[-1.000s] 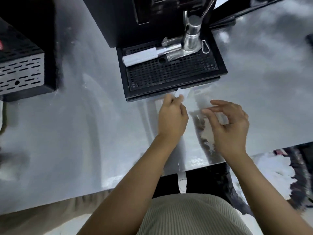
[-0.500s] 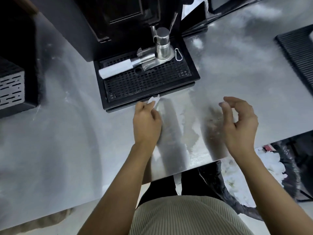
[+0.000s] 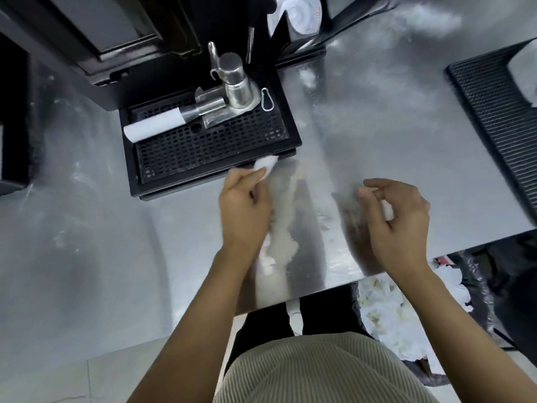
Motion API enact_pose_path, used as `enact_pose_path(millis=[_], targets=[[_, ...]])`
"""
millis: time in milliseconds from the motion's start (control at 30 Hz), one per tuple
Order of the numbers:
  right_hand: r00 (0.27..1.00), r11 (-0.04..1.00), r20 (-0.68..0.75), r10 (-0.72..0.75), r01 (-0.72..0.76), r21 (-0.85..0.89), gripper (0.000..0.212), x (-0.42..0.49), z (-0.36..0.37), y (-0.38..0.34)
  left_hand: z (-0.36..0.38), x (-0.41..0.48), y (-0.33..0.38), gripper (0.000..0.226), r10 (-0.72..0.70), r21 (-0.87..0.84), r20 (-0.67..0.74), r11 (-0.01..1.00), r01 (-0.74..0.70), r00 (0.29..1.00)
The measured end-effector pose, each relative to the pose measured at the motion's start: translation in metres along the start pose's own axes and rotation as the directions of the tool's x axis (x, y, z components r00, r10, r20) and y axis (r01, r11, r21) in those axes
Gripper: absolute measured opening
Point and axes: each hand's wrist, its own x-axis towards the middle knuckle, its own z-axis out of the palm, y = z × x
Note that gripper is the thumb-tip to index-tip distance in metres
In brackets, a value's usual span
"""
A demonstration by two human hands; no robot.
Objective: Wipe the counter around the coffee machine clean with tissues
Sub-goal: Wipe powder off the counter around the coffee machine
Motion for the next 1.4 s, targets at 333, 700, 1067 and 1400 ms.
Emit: enact_pose_path(millis=[333, 700, 1067, 1400], targets=[[0.992, 0.996, 0.11, -0.065, 0.071, -0.048, 0.02, 0.021, -0.004, 0.035, 0.032, -0.007, 0.008, 0.031, -0.004, 0.17, 0.005, 0.985, 0.003, 1.0], [0.962, 0.99, 0.238, -0.135, 0.138, 0.001, 0.031, 0.034, 0.002, 0.048, -0.011, -0.002, -0.003, 0.019, -0.166, 0.261, -0.057, 0.949, 0.176, 0.984], [0.981, 0.994, 0.168, -0.094, 0.083, 0.072, 0.024, 0.041, -0.007, 0.042, 0.053, 0.004, 0.041, 0.026, 0.007, 0.083, 0.155, 0.996, -0.02, 0.988], [0.981, 0.959, 0.125, 0.147, -0.172, 0.226, 0.007, 0.067, -0.018, 0.036, 0.061, 0.001, 0.036, 0.031, -0.025, 0.174, 0.055, 0.985, 0.015, 0.998]])
